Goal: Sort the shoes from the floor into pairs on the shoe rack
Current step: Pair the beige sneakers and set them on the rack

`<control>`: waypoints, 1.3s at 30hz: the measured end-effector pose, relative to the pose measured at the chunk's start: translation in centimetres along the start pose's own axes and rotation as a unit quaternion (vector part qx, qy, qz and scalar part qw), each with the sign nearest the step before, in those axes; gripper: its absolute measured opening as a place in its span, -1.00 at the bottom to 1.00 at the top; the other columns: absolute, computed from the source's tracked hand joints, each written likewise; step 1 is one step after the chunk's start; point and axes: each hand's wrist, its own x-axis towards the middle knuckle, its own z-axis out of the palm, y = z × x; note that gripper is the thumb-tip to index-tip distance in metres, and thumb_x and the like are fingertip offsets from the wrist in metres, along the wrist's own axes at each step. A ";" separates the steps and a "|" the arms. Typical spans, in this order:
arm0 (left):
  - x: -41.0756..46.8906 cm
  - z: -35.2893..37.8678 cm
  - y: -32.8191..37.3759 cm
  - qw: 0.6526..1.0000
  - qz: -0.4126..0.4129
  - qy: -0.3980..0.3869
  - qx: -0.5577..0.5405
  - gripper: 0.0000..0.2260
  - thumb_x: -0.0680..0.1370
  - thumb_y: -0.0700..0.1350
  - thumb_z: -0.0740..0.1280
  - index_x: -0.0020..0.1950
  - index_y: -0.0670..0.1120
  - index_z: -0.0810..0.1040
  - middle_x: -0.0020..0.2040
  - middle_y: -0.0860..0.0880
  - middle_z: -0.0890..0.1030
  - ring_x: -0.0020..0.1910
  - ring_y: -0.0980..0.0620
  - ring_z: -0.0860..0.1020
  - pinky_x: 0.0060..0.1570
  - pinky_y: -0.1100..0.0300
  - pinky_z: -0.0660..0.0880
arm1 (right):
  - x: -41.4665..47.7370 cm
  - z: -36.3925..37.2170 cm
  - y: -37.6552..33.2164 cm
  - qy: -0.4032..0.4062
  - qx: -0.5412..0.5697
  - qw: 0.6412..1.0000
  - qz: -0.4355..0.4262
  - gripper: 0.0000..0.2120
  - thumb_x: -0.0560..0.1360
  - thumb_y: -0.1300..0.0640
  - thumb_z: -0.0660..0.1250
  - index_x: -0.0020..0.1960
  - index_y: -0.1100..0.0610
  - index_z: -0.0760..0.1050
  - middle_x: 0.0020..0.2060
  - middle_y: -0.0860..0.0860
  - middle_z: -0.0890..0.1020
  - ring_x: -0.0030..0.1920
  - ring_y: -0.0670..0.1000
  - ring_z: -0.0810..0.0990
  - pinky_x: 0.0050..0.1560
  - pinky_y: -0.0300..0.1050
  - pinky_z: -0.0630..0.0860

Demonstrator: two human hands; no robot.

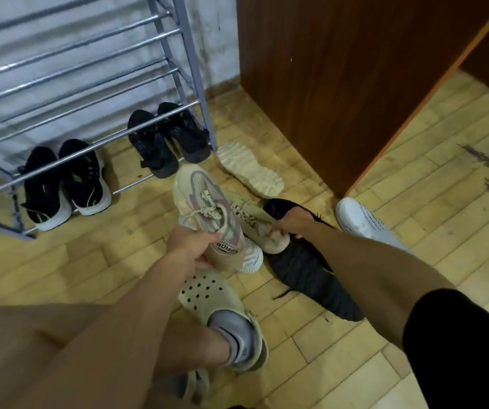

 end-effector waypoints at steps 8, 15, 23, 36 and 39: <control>1.1 -1.2 0.0 0.999 0.029 0.014 0.013 -0.89 0.39 -0.18 0.51 -0.22 -0.06 0.60 -0.14 -0.08 0.66 -0.15 -0.12 0.63 -0.31 0.05 0.62 | 4.7 -1.6 -5.8 0.120 0.135 0.983 0.010 -0.42 0.50 0.01 0.28 0.43 0.24 0.24 0.28 0.19 0.46 0.23 0.19 0.50 0.14 0.00 0.53; 2.5 -2.5 0.4 1.000 0.004 0.026 0.001 -0.87 0.39 -0.15 0.51 -0.13 -0.12 0.62 -0.05 -0.14 0.64 -0.07 -0.17 0.62 -0.23 -0.02 0.65 | 7.6 -1.0 -7.2 0.117 0.297 0.939 0.126 -0.51 0.57 0.20 0.21 0.46 0.23 0.22 0.39 0.20 0.34 0.26 0.18 0.45 -0.05 0.03 0.59; 2.6 -2.8 -1.0 0.997 -0.036 0.071 -0.021 -0.89 0.41 -0.18 0.50 -0.14 -0.13 0.60 0.00 -0.18 0.62 -0.01 -0.20 0.59 -0.29 0.00 0.62 | 5.9 1.3 -6.2 0.088 0.357 0.929 0.045 -0.60 0.30 0.18 0.55 0.06 0.26 0.52 -0.05 0.10 0.62 -0.15 0.04 0.56 -0.37 -0.14 0.51; -1.7 0.4 1.7 0.998 -0.004 0.008 -0.068 -0.61 0.43 -0.18 0.47 0.21 -0.20 0.49 0.09 -0.20 0.59 -0.03 -0.18 0.60 -0.46 0.09 0.55 | -6.4 0.0 4.1 0.120 -0.398 0.822 -0.389 -0.55 0.39 0.23 0.33 0.26 0.06 0.35 0.26 0.08 0.35 0.18 0.13 0.29 0.19 0.06 0.36; -2.2 1.1 1.5 0.998 -0.013 -0.016 -0.051 -0.57 0.45 -0.17 0.46 0.27 -0.21 0.45 0.16 -0.23 0.55 -0.01 -0.18 0.56 -0.25 0.03 0.57 | -8.0 -0.1 5.9 0.009 -0.365 0.861 -0.354 -0.68 0.46 0.09 0.35 0.20 0.04 0.42 0.22 0.01 0.38 0.16 0.06 0.32 0.12 -0.01 0.43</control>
